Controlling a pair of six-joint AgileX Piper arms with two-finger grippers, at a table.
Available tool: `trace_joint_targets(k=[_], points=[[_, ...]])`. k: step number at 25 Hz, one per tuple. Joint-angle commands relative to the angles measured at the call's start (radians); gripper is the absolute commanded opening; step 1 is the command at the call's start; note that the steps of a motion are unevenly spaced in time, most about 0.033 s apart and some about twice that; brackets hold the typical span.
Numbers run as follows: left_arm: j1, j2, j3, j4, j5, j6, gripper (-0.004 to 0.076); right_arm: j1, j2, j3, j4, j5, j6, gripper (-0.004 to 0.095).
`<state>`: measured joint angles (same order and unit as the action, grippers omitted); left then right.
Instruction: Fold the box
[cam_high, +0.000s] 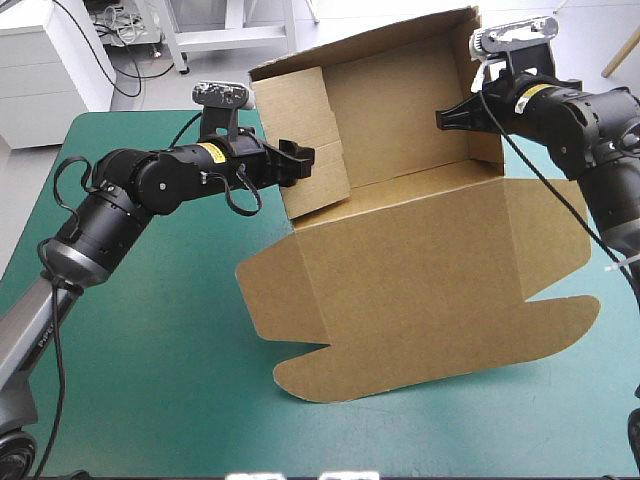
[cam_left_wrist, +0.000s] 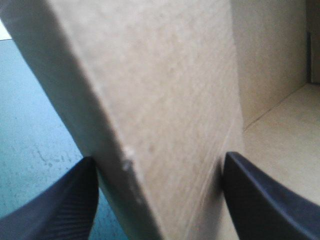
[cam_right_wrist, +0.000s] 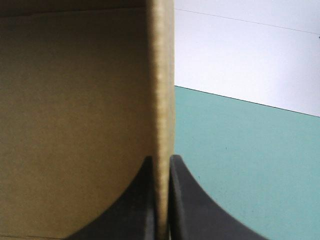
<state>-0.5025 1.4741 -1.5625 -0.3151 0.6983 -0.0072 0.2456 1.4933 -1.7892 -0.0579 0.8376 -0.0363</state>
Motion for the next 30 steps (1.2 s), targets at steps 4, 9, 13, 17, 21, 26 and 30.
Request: trace_joint_targets(k=[4, 9, 13, 17, 21, 26, 30], points=[[-0.019, -0.029, -0.036, -0.073, -0.149, -0.053, 0.0216, 0.002, -0.042, -0.027, 0.066, -0.099, 0.045, -0.0014], [-0.019, -0.029, -0.036, -0.074, -0.151, -0.053, 0.0012, 0.002, -0.042, -0.027, 0.122, -0.083, 0.045, -0.0016], [-0.019, -0.029, -0.036, -0.072, -0.151, -0.053, -0.0008, 0.002, -0.040, -0.027, 0.137, -0.047, 0.045, -0.0016], [-0.019, -0.007, -0.048, -0.058, -0.130, -0.052, -0.0008, 0.002, -0.022, -0.027, 0.144, 0.010, 0.045, -0.0016], [-0.017, 0.074, -0.135, 0.010, 0.012, -0.057, -0.0008, 0.002, 0.037, -0.027, 0.166, 0.091, 0.045, -0.0016], [-0.017, 0.229, -0.299, 0.075, 0.244, -0.067, -0.0008, 0.002, 0.110, -0.027, 0.176, 0.174, 0.045, -0.0016], [-0.017, 0.342, -0.421, 0.097, 0.385, -0.089, -0.0008, 0.002, 0.159, -0.027, 0.215, 0.225, 0.045, -0.0016]])
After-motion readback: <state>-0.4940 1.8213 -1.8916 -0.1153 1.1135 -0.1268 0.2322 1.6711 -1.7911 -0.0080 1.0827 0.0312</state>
